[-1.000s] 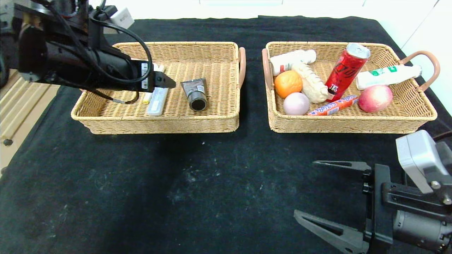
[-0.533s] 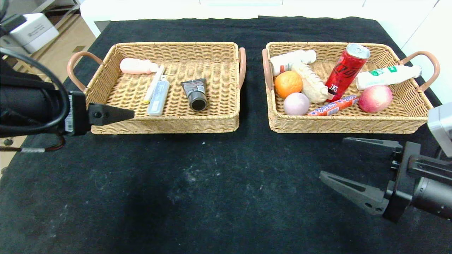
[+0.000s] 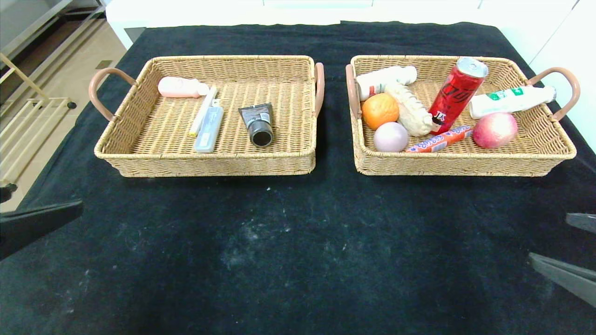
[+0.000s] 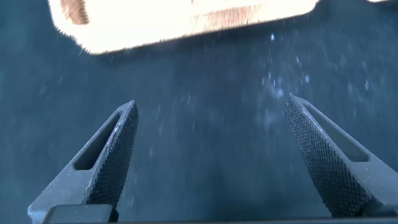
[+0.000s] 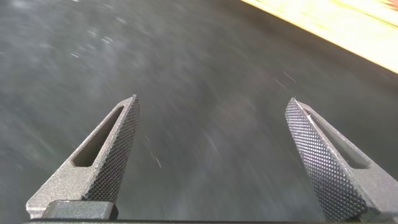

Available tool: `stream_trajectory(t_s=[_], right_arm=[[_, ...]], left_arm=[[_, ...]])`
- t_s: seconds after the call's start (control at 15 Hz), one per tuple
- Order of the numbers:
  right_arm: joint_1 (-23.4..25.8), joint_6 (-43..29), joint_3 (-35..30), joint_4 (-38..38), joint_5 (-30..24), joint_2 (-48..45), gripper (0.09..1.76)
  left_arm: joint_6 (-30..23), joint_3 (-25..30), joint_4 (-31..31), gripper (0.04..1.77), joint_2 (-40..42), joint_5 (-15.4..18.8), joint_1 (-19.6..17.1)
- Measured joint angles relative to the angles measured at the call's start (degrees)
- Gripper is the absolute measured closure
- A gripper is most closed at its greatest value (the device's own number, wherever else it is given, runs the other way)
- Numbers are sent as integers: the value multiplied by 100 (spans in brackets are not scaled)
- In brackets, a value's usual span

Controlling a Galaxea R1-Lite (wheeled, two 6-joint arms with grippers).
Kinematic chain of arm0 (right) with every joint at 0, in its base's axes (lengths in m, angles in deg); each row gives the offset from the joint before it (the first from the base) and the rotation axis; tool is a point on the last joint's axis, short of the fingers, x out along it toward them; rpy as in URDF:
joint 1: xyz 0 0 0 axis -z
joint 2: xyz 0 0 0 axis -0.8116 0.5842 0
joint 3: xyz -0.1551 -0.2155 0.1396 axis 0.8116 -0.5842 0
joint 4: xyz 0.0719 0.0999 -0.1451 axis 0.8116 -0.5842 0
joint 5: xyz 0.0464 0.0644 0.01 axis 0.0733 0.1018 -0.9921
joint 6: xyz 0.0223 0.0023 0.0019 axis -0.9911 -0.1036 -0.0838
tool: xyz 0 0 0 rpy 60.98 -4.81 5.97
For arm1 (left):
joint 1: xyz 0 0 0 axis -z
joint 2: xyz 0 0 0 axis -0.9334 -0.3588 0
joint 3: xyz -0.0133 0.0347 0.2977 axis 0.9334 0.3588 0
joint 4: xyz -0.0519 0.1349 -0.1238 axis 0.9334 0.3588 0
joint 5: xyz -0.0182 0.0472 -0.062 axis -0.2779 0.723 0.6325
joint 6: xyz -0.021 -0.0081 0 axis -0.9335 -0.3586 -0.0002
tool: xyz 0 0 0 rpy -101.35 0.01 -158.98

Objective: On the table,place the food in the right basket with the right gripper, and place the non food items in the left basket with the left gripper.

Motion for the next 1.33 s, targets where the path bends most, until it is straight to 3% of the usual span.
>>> stream_trajectory(t_s=[0.2,0.4,0.67,0.8,1.07,1.33], right_arm=[[98,2,140,-1153,542,-973,14],[218,-50,777,-2816,1030,-1932,14],[1034,-33,1159,-3479,1378,-2826,14],[1217,-35,1102,-3902,1386,-3305,14],[1342,-146,490,-4112,1421,-4123,14],[1312,-261,171,-4075,1419,-4507,14]], left_arm=[[5,204,755,11,962,41,-34],[73,245,1329,11,1740,73,-227],[189,210,1480,10,2583,113,-887],[227,210,1716,10,2977,404,-1211],[305,350,2098,10,3849,1719,-1585],[480,830,2213,10,4559,1982,-1647]])
